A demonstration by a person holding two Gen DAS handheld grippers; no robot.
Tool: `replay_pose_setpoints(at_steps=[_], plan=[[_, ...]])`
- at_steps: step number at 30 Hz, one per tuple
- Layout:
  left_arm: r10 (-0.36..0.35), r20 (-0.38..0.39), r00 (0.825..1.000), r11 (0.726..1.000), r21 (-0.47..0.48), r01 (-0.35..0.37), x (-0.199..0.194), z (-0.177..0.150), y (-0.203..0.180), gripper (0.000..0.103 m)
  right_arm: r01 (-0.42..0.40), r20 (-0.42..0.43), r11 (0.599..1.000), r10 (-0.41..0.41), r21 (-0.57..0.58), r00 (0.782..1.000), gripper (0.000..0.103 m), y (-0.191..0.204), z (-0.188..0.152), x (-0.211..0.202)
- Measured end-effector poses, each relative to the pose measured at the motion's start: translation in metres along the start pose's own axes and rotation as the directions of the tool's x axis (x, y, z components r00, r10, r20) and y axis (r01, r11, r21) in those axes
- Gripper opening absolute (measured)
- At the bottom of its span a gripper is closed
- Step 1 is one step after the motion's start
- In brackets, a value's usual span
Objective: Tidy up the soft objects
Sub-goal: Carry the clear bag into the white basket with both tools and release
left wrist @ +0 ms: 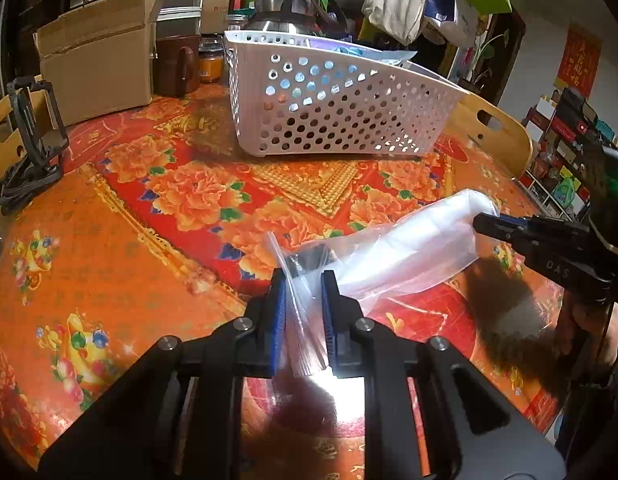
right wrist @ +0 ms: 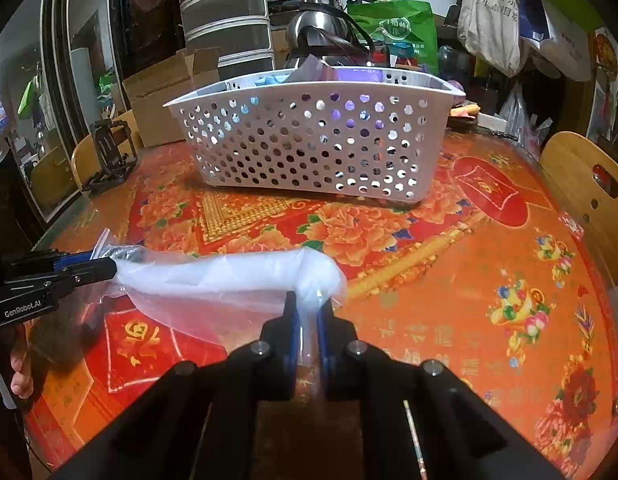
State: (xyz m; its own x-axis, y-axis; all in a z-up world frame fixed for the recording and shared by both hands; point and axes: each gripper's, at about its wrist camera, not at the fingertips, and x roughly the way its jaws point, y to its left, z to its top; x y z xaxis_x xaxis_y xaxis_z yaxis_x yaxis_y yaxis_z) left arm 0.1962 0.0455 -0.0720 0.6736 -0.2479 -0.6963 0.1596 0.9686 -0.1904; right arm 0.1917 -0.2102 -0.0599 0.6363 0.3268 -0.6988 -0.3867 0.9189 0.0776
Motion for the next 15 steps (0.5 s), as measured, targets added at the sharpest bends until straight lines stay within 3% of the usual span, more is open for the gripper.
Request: replay_pose_setpoints(at_steps=[15], plan=[[0.010, 0.048, 0.999, 1.000, 0.015, -0.011, -0.012, -0.001, -0.003, 0.013, -0.025, 0.057, 1.000, 0.024, 0.014, 0.998, 0.007, 0.001, -0.003, -0.012]])
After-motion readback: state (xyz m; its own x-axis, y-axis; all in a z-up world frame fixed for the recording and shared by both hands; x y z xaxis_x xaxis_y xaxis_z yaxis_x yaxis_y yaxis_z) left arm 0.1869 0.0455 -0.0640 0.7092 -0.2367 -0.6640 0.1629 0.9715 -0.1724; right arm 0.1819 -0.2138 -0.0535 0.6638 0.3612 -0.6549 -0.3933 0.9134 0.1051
